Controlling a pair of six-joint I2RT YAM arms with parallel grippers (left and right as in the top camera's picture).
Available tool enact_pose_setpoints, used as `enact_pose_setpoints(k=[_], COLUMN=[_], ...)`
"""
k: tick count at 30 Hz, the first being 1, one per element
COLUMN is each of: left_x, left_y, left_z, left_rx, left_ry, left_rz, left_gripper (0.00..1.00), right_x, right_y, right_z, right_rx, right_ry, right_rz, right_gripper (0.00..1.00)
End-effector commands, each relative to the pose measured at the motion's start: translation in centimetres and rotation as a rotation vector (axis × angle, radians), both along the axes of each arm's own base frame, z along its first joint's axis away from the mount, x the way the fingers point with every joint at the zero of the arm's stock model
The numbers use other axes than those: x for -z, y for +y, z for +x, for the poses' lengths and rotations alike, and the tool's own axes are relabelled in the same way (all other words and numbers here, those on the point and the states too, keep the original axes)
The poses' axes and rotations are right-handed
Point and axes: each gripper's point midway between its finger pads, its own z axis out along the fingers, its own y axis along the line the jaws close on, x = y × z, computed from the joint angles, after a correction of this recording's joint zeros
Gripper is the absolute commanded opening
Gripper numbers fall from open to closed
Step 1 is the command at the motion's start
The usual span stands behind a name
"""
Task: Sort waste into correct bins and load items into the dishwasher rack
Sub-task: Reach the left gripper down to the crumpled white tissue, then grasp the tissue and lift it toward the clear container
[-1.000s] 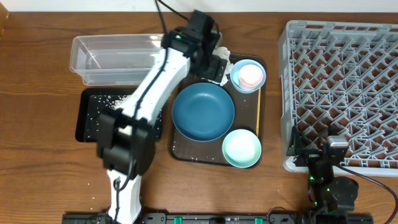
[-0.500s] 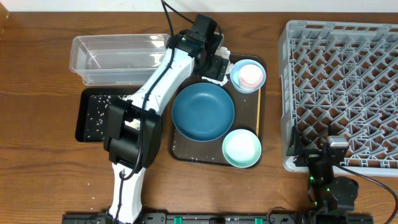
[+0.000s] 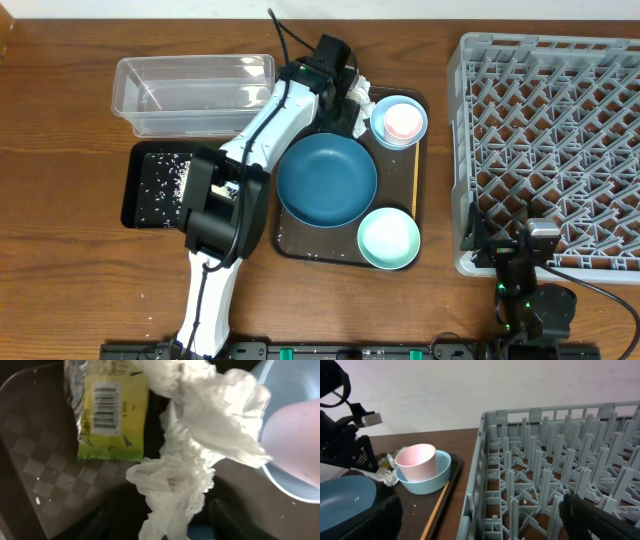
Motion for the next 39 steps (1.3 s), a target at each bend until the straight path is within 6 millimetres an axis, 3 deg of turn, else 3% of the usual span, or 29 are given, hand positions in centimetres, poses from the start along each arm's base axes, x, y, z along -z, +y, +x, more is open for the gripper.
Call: enact_pose_setpoints(k=[1, 7, 14, 26, 28, 33, 39], left_x=[0.1, -0.3, -3.3, -14.3, -15.8, -18.9, -18.3], left_y=[0.1, 0.3, 0.7, 2.2, 3.8, 10.5, 15.8], left_z=[0.1, -0.2, -2.0, -4.1, -3.7, -1.4, 1.4], left_rx=[-0.006, -0.087, -0.097, -0.134, -0.194, -0.48, -0.649], left_ry=[-0.006, 0.024, 0.042, -0.104, -0.164, -0.339, -0.371], left_rz=[0.017, 0.0, 0.001, -0.074, -0.034, 0.119, 0.144], left_gripper=[0.47, 0.07, 0.06, 0.06, 0.06, 0.06, 0.06], right_x=[0.0, 0.0, 0.0, 0.0, 0.0, 0.0, 0.0], right_y=[-0.2, -0.2, -0.2, -0.2, -0.2, -0.2, -0.2], right_z=[0.0, 0.0, 0.0, 0.0, 0.0, 0.0, 0.0], right_rx=[0.006, 0.006, 0.006, 0.006, 0.006, 0.006, 0.006], right_ry=[-0.001, -0.001, -0.001, -0.001, -0.001, -0.001, -0.001], right_rz=[-0.013, -0.013, -0.013, -0.013, -0.013, -0.013, -0.012], right_gripper=[0.99, 0.99, 0.99, 0.99, 0.99, 0.99, 0.99])
